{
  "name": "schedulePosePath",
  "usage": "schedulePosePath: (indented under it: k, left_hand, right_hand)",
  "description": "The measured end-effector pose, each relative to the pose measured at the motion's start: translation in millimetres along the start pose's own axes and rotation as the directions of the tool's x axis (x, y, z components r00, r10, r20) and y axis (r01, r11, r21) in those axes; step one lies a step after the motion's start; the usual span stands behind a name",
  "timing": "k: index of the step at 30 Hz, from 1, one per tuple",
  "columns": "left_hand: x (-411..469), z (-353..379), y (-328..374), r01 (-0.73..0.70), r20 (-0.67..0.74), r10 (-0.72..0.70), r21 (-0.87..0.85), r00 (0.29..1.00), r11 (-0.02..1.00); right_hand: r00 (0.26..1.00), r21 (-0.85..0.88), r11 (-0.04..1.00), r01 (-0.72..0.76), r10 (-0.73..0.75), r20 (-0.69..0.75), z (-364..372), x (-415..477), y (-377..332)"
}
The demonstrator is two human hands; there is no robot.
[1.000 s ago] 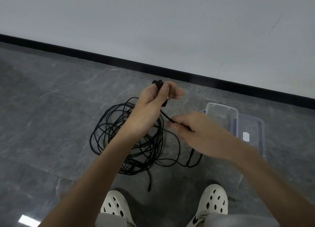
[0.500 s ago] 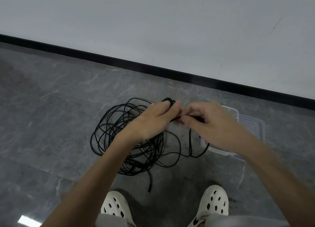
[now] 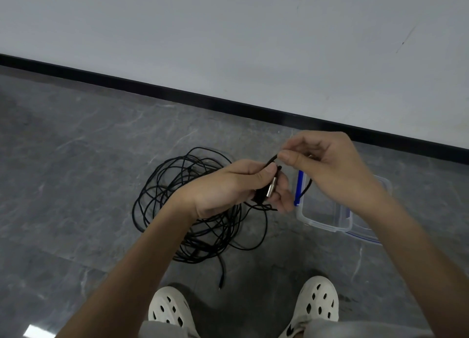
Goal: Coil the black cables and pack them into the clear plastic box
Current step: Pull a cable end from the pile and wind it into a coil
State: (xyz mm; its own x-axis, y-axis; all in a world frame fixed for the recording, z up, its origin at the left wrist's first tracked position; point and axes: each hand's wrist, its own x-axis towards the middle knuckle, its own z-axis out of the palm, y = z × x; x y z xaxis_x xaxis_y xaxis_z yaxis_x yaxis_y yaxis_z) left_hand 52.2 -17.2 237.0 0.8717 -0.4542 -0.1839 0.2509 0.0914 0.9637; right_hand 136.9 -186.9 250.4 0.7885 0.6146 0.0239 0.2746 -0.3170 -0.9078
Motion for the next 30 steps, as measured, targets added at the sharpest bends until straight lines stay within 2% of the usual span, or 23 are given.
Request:
schedulePosePath:
  k: [8,14,20,27,30]
  left_hand:
    - [-1,-1,2,-0.078,0.017,0.081,-0.151,0.997,0.986]
    - [-1,-2,4,-0.144,-0.029,0.141,-0.285,0.99,0.948]
    - [-2,-5,5,-0.182,-0.057,0.173,-0.358,0.983,0.916]
    - [2,-6,4,-0.289,-0.223,0.199,-0.522,0.954,0.802]
    - [6,-5,1,-0.326,-0.352,0.146,-0.53,0.924,0.783]
  right_hand:
    - [0.993,-0.06,0.998,-0.026,0.032,0.117,3,2,8]
    - [0.983,-0.023,0.996,-0.084,0.087,0.164,12,1,10]
    - [0.977,0.001,0.986,-0.168,0.166,0.132,14,7,5]
    - [0.961,0.029,0.964,-0.263,0.259,0.098,24,8,6]
    - [0.955,-0.052,0.961,-0.273,0.277,0.107,35,6,6]
